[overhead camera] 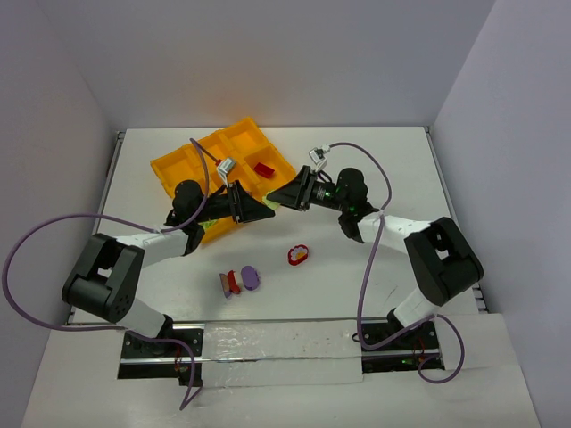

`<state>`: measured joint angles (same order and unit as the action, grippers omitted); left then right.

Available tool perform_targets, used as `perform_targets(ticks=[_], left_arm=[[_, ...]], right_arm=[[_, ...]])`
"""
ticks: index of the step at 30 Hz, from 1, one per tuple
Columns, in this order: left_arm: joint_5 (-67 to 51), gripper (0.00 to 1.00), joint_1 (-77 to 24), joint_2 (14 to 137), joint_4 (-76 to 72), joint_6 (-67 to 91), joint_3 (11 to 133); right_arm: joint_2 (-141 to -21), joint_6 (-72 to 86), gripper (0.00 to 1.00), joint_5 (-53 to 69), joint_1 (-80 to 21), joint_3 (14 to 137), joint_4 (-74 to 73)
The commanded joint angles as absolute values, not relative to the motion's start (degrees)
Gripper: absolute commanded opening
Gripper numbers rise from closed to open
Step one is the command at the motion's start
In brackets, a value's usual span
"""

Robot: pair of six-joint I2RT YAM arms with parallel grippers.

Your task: Sort the legos into containers by color

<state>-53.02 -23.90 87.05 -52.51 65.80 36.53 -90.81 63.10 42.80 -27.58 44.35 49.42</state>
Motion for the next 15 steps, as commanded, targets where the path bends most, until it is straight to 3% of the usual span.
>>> perform_targets(ticks=[1,2,5,8,10,13,15], left_arm=[[-54.49,0.0,-23.99,85.44,-54.85,65.05,38.15],[-54.49,0.0,-23.99,85.35,-54.69,64.96,38.22],[-54.42,0.0,-23.99,84.99,-53.88,64.51,38.32],[-54.82,0.0,-23.99,84.9,-53.79,64.42,38.32],[-55.02,0.0,-23.99,84.8,-53.46,64.23,38.21],[-54.79,0.0,-24.04,84.14,-52.55,63.63,37.68],[-54.53,0.0,-24.08,83.76,-52.1,63.36,37.22]], right_arm=[[-91.75,63.63,0.55,43.68,-27.95,47.27,53.24],[-91.83,63.79,0.55,43.76,-27.95,47.28,53.34],[-91.84,63.99,0.34,43.4,-28.04,47.1,53.79],[-91.76,64.15,0.23,42.92,-28.04,46.85,53.88],[-91.76,64.42,0.1,42.61,-28.0,46.85,54.05],[-91.28,64.82,0.01,41.27,-27.99,46.52,53.63],[-90.46,64.49,0.0,39.67,-28.0,46.56,51.6]])
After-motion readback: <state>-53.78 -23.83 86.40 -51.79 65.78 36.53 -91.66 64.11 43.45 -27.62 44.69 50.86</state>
